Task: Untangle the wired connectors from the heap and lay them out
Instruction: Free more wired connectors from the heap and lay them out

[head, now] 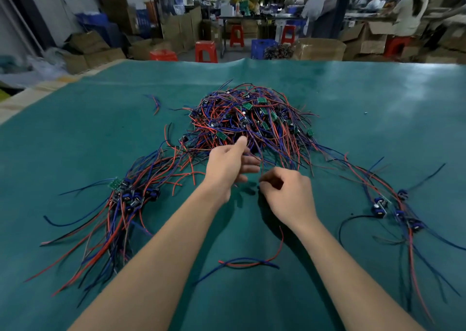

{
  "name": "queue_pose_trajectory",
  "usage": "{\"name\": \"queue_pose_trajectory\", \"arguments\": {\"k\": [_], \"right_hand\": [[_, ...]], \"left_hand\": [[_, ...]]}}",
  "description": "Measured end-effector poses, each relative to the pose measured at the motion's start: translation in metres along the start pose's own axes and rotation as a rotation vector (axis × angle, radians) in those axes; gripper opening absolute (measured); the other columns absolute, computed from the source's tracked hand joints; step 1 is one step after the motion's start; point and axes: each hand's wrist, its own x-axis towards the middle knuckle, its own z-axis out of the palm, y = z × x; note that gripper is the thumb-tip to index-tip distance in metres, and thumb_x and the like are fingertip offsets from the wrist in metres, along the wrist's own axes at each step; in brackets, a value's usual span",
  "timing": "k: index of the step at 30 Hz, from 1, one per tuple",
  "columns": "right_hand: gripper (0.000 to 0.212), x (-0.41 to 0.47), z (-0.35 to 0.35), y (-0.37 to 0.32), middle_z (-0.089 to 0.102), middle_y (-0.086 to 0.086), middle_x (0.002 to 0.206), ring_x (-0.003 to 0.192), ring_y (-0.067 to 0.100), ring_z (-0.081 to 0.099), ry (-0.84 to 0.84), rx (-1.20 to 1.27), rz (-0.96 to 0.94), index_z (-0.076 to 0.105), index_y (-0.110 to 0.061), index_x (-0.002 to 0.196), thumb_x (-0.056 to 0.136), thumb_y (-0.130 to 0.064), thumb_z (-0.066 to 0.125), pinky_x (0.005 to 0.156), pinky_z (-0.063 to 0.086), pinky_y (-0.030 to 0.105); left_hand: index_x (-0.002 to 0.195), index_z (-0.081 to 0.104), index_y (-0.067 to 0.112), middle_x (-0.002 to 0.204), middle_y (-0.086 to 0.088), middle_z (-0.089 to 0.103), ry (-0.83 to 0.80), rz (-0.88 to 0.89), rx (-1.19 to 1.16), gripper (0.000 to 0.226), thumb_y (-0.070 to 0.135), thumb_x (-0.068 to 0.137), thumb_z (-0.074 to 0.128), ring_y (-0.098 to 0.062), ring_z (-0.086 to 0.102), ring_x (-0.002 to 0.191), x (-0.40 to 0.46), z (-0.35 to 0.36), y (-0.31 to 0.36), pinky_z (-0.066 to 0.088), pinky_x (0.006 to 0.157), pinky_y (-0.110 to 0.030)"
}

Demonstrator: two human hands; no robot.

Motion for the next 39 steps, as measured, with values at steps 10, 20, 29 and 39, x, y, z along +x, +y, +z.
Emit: {"name": "queue_pose_trajectory", "arguments": {"k": [10,20,29,39], "right_hand": [[0.021,0.009,-0.004,0.004,0.076,-0.006,0.076,0.072,0.011,0.066,0.032,0.373,0.190,0.076,-0.021,0.088,0.099,-0.021,0.059,0.068,0.050,0.028],[0.012,0.008,-0.021,-0.008,0.074,0.007,0.075,0.056,0.010,0.059,-0.194,0.850,0.362,0.070,-0.009,0.103,0.091,-0.009,0.072,0.049,0.045,0.018],[0.014,0.014,-0.038,-0.006,0.073,0.006,0.086,0.060,0.015,0.063,-0.112,1.198,0.544,0.062,-0.015,0.094,0.092,-0.001,0.058,0.052,0.044,0.022],[0.023,0.015,-0.053,0.000,0.073,0.003,0.083,0.060,0.010,0.056,-0.016,1.336,0.574,0.064,-0.018,0.088,0.086,0.005,0.059,0.057,0.044,0.021]], "left_hand": [[0.077,0.067,0.009,0.052,0.001,0.063,-0.076,0.374,0.488,0.020,0.017,0.094,0.058,-0.009,0.050,0.042,-0.030,0.001,-0.038,0.043,0.049,-0.024],[0.085,0.076,0.018,0.075,0.001,0.068,-0.325,0.643,0.728,0.020,0.029,0.085,0.060,-0.013,0.058,0.066,-0.058,-0.010,-0.047,0.048,0.068,-0.030],[0.130,0.058,0.032,0.128,0.007,0.063,-0.114,0.464,0.429,0.035,0.020,0.098,0.057,-0.010,0.065,0.098,-0.048,-0.012,-0.045,0.054,0.088,-0.031],[0.155,0.032,0.022,0.153,0.004,0.036,-0.096,0.447,0.541,0.072,0.004,0.091,0.061,-0.005,0.062,0.089,-0.035,-0.012,-0.054,0.053,0.093,-0.031]]}}
